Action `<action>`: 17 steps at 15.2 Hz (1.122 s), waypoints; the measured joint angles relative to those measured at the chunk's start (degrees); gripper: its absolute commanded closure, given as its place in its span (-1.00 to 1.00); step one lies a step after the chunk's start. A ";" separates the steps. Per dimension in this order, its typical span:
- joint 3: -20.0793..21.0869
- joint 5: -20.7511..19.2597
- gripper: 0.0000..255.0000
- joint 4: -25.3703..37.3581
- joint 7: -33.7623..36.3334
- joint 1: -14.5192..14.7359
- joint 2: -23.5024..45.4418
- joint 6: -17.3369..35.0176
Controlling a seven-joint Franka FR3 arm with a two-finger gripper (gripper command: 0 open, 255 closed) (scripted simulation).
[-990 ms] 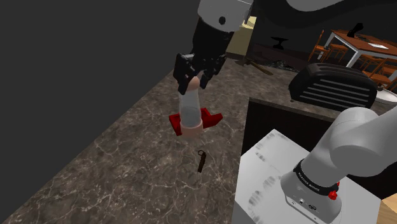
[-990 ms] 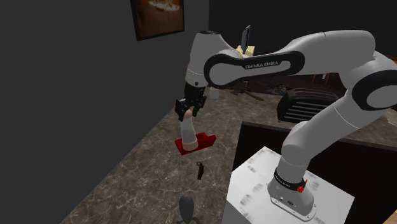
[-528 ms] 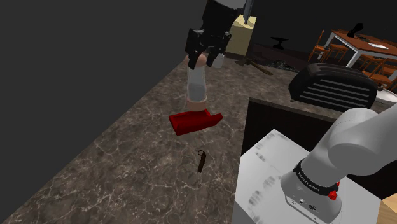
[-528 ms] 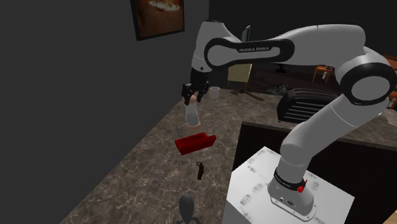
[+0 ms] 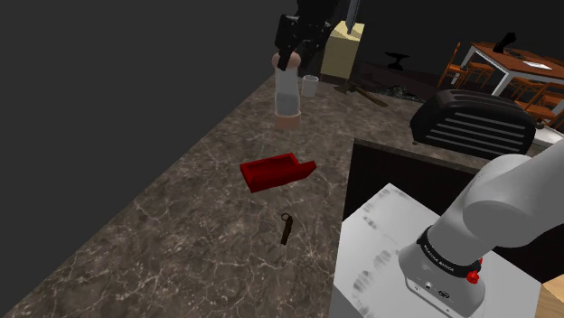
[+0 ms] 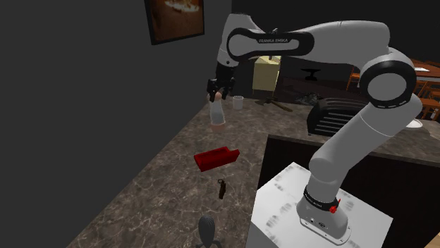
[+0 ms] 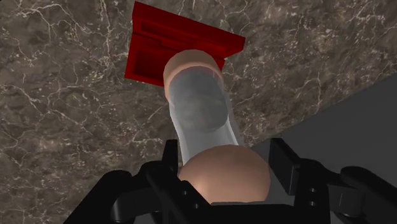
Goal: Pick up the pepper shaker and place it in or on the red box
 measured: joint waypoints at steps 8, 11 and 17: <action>-0.13 0.39 1.00 -5.72 -1.15 0.03 -0.23 5.36; 0.06 0.61 1.00 -8.21 -1.35 0.15 -0.32 7.77; 0.46 0.98 1.00 -12.57 -1.65 0.35 0.02 12.46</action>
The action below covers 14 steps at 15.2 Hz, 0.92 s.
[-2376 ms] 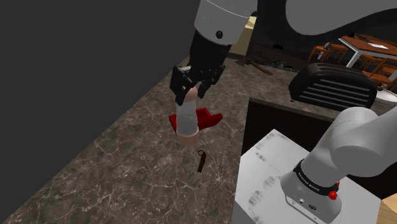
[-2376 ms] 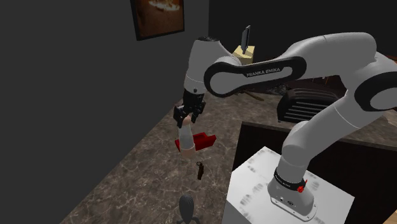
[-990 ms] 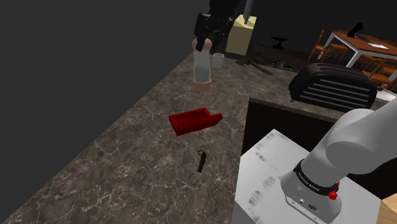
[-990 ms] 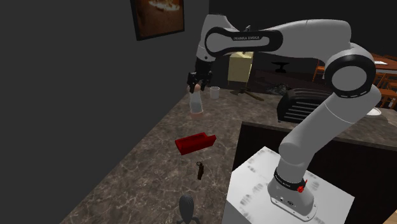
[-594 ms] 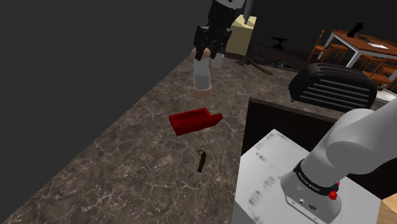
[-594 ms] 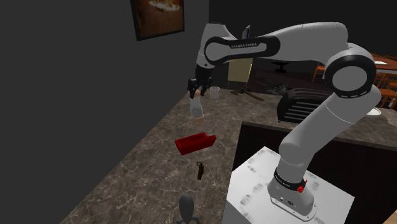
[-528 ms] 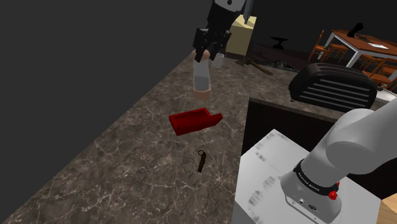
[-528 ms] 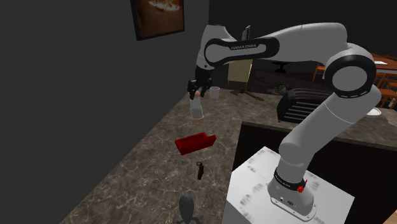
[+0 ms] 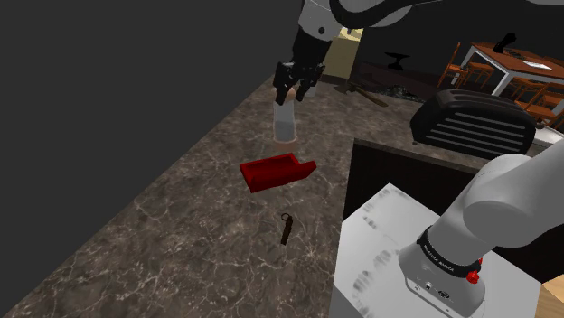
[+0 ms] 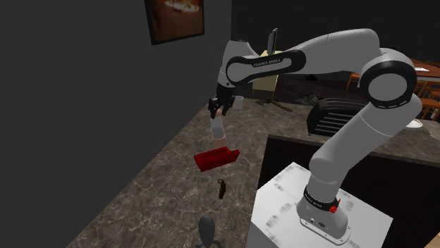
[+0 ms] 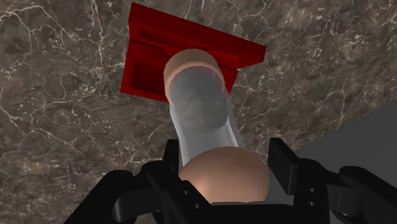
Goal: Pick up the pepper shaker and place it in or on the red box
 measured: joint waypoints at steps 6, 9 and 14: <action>0.30 0.33 1.00 -3.80 -0.43 0.13 0.74 4.52; 0.57 0.45 1.00 -5.32 -0.46 0.21 1.31 6.61; 0.54 0.50 1.00 -5.73 -0.60 0.20 1.42 7.14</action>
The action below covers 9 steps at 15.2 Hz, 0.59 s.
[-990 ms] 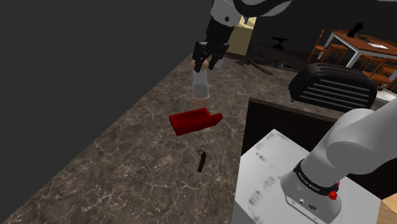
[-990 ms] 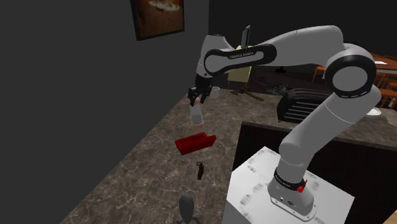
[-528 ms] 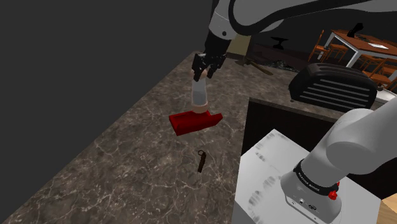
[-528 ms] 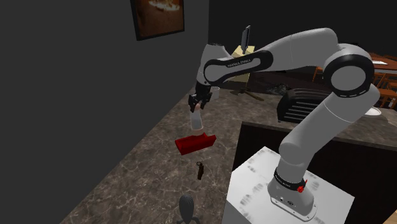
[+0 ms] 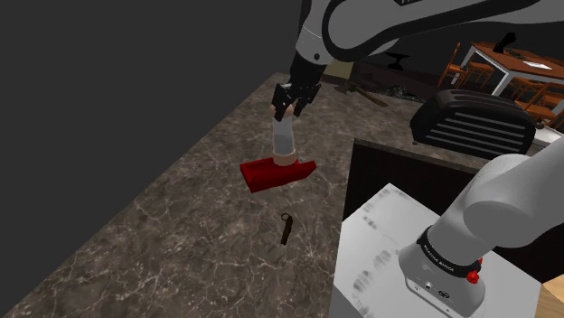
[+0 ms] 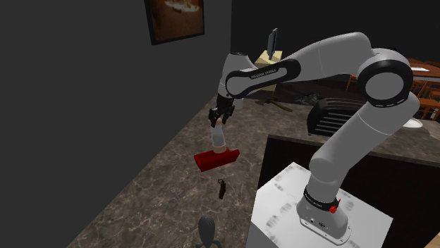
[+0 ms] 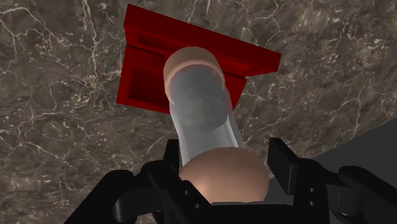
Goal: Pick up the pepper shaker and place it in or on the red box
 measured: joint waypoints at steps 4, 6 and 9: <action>0.00 0.00 -1.00 0.00 -0.01 0.00 0.00 0.02; 0.00 0.00 -1.00 0.00 -0.01 0.00 0.00 0.02; -0.41 0.01 -1.00 1.20 -0.11 -0.03 -1.28 -2.41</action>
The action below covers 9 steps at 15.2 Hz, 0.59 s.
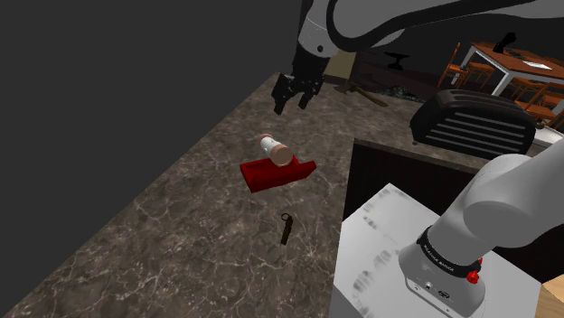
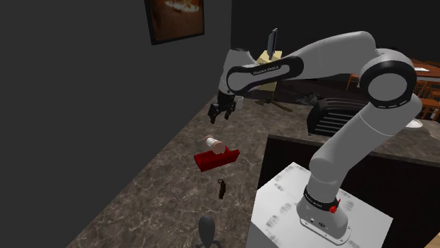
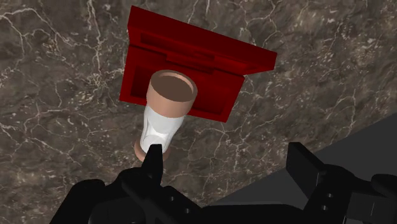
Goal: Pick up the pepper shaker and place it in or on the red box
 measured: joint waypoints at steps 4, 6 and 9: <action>-0.71 -0.07 -1.00 2.60 -0.02 -0.05 -2.19 -4.82; -0.76 -0.08 -1.00 2.72 -0.05 -0.06 -2.28 -5.07; -0.79 -0.09 -1.00 2.77 -0.07 -0.07 -2.31 -5.17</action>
